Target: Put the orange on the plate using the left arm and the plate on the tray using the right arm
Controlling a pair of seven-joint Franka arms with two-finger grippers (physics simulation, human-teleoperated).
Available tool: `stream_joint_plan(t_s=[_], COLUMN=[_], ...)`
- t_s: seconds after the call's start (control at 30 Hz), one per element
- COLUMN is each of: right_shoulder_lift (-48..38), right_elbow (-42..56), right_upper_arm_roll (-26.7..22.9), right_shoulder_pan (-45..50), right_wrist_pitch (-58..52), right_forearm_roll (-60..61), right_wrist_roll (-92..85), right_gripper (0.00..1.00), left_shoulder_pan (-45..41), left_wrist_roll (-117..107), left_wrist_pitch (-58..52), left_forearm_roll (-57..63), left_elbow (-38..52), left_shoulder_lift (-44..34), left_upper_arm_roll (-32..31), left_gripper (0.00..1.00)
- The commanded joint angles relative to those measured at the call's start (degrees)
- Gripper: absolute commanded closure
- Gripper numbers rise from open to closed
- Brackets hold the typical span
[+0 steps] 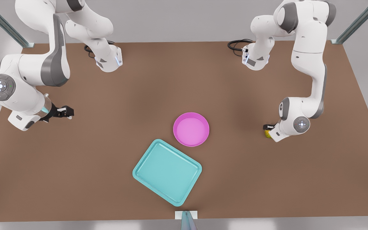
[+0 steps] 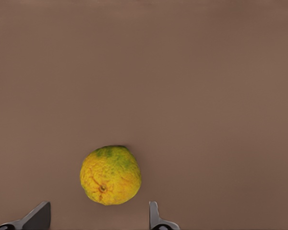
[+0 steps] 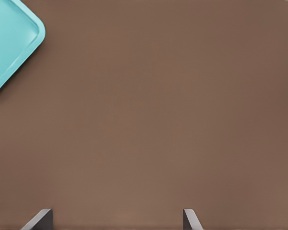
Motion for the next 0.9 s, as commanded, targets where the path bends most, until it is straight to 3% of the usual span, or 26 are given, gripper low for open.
stream_joint_plan(t_s=[0.0, 0.67, 0.73, 0.77, 0.87], right_shoulder_lift=[-0.1, 0.6, 0.5, 0.6, 0.6], right_elbow=[0.1, 0.1, 0.1, 0.1, 0.1], right_upper_arm_roll=[0.0, 0.0, 0.0, 0.0, 0.0], right_shoulder_pan=[0.0, -0.1, -0.1, -0.1, -0.1], right_wrist_pitch=[0.0, -0.6, -0.6, -0.6, -0.6], right_forearm_roll=[0.1, 0.2, 0.2, 0.2, 0.2], right_wrist_roll=[-1.2, -1.3, -1.4, -1.4, -1.4], right_gripper=[0.00, 0.00, 0.00, 0.00, 0.00], left_shoulder_pan=[0.0, 0.2, 0.2, 0.2, 0.2], left_wrist_roll=[-1.2, -1.2, -1.2, -1.2, -1.9], left_wrist_pitch=[10.0, 9.4, 9.4, 9.4, 8.7], left_forearm_roll=[0.0, 0.0, 0.0, 0.0, 0.0], left_elbow=[-0.3, -2.6, -2.6, -2.6, -2.5], left_shoulder_lift=[0.3, 5.0, 5.1, 5.1, 4.4], left_upper_arm_roll=[0.0, 0.2, 0.2, 0.2, 0.2], left_gripper=[0.00, 0.01, 0.23, 0.29, 0.36])
